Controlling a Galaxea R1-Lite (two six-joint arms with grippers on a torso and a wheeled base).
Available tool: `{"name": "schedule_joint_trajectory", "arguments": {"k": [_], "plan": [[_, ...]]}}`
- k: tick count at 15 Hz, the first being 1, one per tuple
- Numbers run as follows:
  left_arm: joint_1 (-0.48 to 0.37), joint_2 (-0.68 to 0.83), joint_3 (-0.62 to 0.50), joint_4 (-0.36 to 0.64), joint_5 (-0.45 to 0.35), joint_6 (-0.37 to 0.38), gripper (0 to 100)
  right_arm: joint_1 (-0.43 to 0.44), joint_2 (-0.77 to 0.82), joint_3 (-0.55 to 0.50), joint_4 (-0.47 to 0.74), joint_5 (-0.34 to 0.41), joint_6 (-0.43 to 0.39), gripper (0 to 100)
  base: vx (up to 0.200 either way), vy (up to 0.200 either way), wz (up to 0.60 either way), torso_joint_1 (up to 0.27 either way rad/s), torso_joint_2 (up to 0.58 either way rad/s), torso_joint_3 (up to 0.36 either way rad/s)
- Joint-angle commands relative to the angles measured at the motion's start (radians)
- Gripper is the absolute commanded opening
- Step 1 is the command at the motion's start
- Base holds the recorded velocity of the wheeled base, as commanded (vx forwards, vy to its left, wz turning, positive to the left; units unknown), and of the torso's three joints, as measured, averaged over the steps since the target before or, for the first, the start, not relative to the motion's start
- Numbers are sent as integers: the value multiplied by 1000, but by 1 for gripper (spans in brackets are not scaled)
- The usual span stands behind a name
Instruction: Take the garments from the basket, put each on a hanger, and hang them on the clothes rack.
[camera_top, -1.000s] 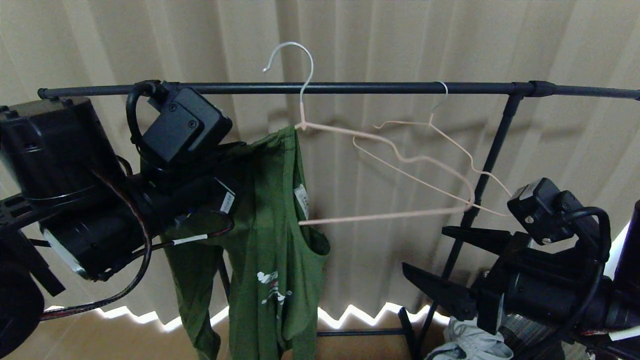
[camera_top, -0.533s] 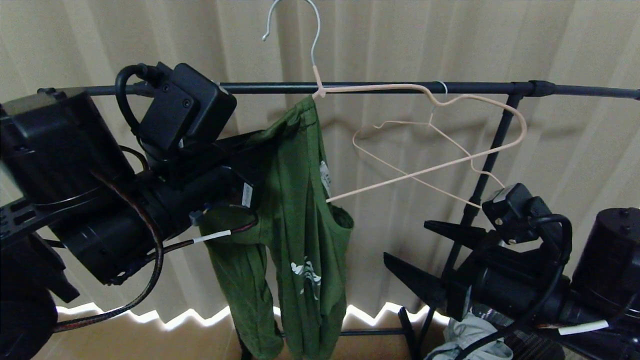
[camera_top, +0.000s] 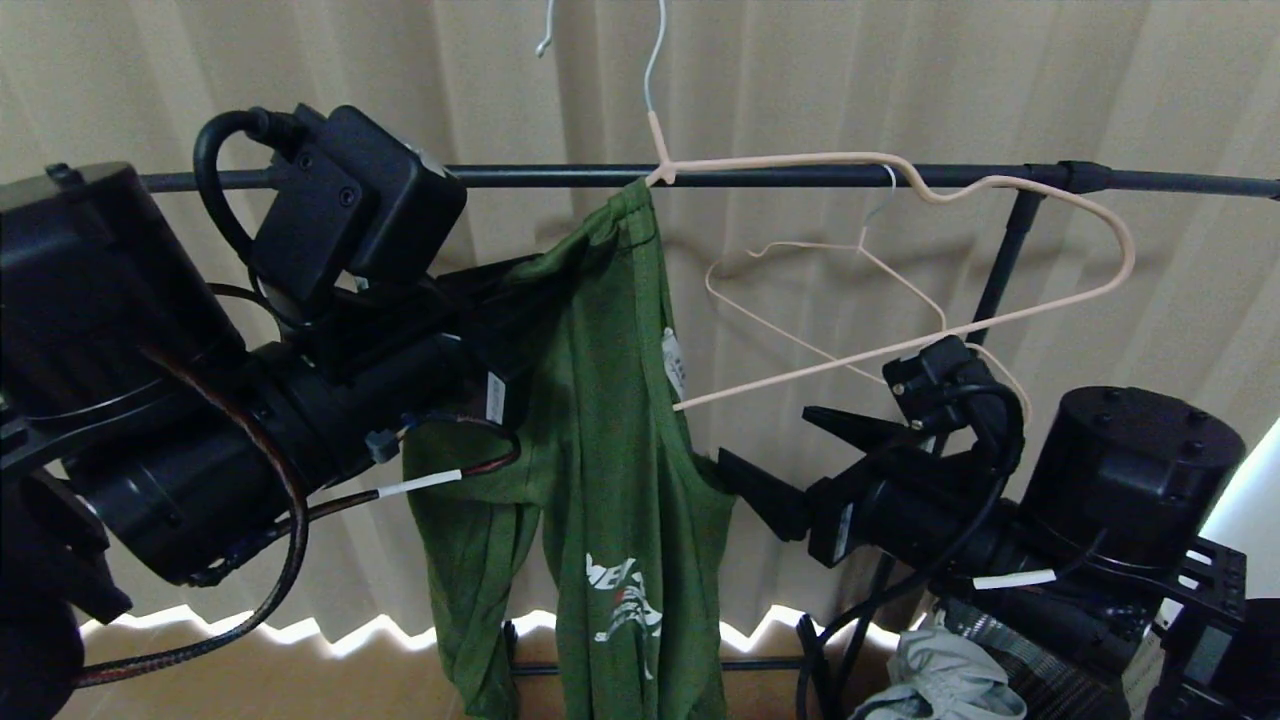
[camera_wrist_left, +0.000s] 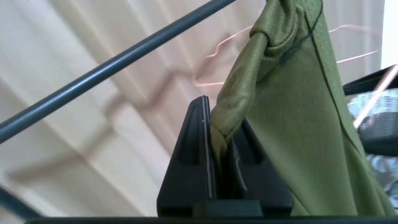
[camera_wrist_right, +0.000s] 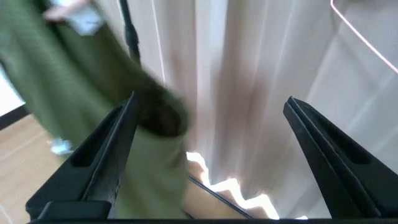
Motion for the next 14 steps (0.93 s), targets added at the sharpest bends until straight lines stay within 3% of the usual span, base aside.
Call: {"name": "schedule_joint_trajectory", "arguments": {"k": [1,7,14], "plan": [[-14,-9,0,0,1,0,0,-1,46,-13,0,0,1,100,0,0,0,0,0,0],[-39,-16,-7,-1,1,-2,0,3,59,6,0,-1,1,100,0,0,0,0,0,0],[-29,-39,-5,0,1,-60,0,-1,50,92,4,-11,-5,100,0,0,0,0,0,0]]}}
